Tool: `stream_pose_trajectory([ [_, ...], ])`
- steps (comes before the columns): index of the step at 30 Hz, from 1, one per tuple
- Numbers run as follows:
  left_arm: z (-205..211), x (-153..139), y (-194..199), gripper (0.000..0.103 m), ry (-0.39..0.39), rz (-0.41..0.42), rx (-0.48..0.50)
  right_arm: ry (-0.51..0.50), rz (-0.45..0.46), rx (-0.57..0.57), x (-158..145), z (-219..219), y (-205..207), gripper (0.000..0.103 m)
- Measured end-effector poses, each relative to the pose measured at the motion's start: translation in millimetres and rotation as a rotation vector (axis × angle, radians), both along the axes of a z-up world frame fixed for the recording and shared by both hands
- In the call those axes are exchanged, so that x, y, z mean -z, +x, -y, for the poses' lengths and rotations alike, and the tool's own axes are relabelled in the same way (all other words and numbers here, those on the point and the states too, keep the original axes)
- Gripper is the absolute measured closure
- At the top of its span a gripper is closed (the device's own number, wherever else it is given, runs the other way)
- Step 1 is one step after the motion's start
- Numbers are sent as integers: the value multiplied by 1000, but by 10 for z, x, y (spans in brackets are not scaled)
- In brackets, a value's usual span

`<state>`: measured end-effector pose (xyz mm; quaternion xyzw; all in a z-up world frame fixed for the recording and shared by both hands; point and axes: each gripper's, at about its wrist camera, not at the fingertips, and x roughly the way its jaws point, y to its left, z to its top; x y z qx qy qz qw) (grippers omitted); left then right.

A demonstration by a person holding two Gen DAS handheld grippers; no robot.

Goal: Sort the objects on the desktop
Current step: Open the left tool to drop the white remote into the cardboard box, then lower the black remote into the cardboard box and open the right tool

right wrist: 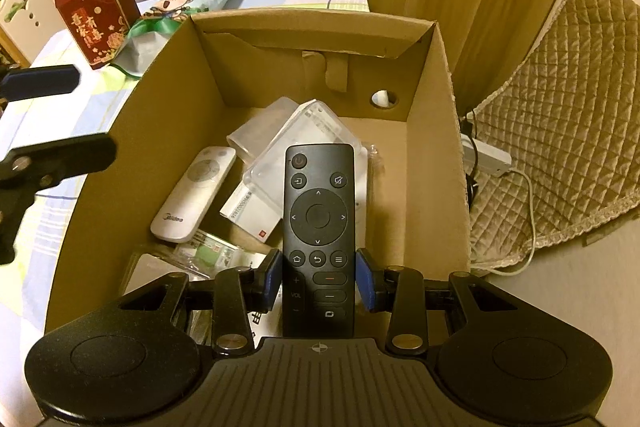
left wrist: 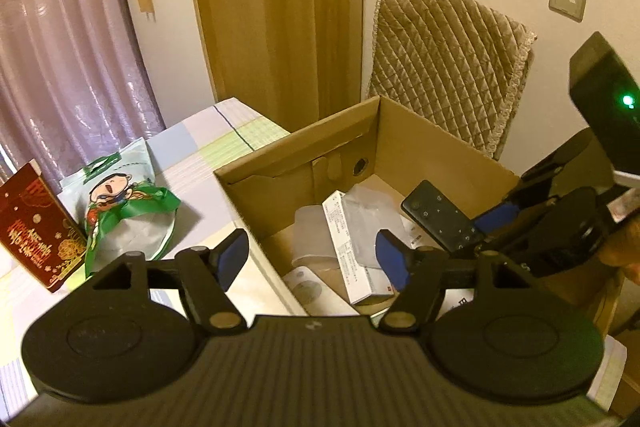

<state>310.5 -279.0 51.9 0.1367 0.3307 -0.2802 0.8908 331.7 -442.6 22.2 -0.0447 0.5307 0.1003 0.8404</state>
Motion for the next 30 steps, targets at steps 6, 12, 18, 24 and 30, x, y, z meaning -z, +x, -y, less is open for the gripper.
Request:
stream_pose_trajectory([
  [6, -94, 3, -99, 20, 0, -5, -11, -13, 13, 15, -2, -19, -14, 62],
  [12, -193, 14, -188, 15, -4, -21, -28, -21, 66, 16, -92, -80, -126, 24],
  [18, -305, -6, -286, 13, -10, -23, -38, -25, 88, 26, -213, -97, -265, 24],
  [24, -419, -36, -383, 6, -20, -21, -50, 3, 127, 78, -395, -142, -538, 12],
  [30, -537, -52, -536, 1, -37, -18, -72, 27, 187, 153, -605, -232, -942, 3],
])
